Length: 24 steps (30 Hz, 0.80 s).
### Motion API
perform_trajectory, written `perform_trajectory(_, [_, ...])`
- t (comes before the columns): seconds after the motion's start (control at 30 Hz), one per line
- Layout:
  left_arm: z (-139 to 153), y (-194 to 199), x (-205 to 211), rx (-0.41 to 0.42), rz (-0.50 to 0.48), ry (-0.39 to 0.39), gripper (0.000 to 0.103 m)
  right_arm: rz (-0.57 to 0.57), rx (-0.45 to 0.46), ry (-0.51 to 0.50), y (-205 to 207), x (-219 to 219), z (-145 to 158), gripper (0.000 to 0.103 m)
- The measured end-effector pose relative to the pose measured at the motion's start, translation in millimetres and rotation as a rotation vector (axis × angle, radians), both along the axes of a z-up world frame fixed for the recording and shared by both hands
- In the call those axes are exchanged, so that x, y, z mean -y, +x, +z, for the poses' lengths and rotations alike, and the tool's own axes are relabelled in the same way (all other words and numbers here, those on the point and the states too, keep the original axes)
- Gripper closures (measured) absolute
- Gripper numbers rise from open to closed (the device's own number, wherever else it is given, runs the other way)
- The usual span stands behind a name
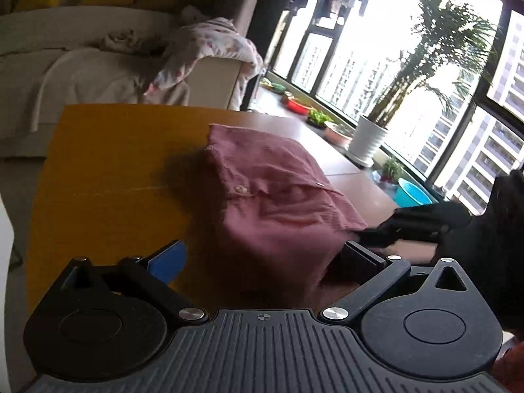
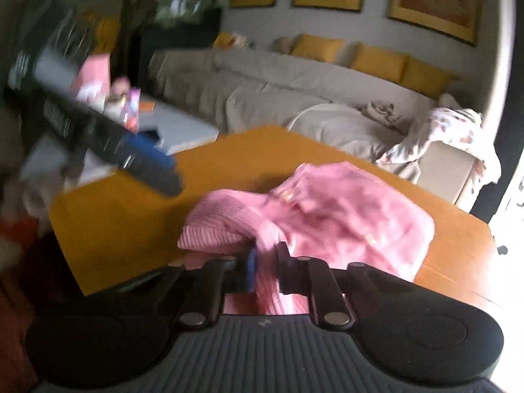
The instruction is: Fold clothes
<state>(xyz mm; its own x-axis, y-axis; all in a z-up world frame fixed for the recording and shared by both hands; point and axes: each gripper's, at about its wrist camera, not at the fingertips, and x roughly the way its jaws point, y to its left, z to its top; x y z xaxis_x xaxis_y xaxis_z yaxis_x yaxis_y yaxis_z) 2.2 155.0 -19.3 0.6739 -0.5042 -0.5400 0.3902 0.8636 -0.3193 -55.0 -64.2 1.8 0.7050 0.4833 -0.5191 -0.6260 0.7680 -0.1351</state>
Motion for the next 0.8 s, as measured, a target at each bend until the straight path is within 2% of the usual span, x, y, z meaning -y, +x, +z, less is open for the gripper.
perform_trajectory(0.07, [0, 0, -7, -0.004, 0.016, -0.012, 0.000, 0.020, 0.017, -0.018, -7, 5, 8, 0.092])
perform_trajectory(0.17, [1, 2, -15, -0.010, 0.038, -0.038, 0.000, 0.058, -0.023, -0.087, -15, 3, -3, 0.092])
perform_trajectory(0.23, [2, 5, -16, -0.013, 0.049, -0.062, 0.000, 0.066, -0.026, -0.098, -18, 4, -4, 0.091])
perform_trajectory(0.3, [5, 7, -9, -0.009, 0.023, -0.075, 0.000, 0.073, -0.027, -0.107, -20, 5, -5, 0.090])
perform_trajectory(0.47, [9, 7, 27, 0.014, -0.124, -0.051, 0.000, 0.090, -0.032, -0.131, -26, 8, -7, 0.085])
perform_trajectory(0.5, [9, 7, 33, 0.010, -0.158, -0.062, 0.000, 0.093, -0.033, -0.135, -27, 8, -8, 0.080])
perform_trajectory(0.57, [3, 10, 39, -0.035, -0.237, -0.155, 0.000, 0.100, -0.034, -0.145, -30, 9, -9, 0.054])
perform_trajectory(0.6, [2, 11, 41, -0.044, -0.246, -0.175, 0.000, 0.106, -0.015, -0.173, -32, 8, -10, 0.037])
perform_trajectory(0.63, [1, 13, 43, -0.049, -0.251, -0.185, 0.000, 0.111, 0.006, -0.203, -35, 7, -11, 0.036])
perform_trajectory(0.73, [1, 14, 51, -0.008, -0.185, -0.051, 0.000, 0.168, 0.043, -0.319, -37, -6, -25, 0.036])
perform_trajectory(0.8, [2, 10, 53, 0.024, -0.175, 0.029, 0.000, 0.178, 0.060, -0.326, -35, -12, -30, 0.036])
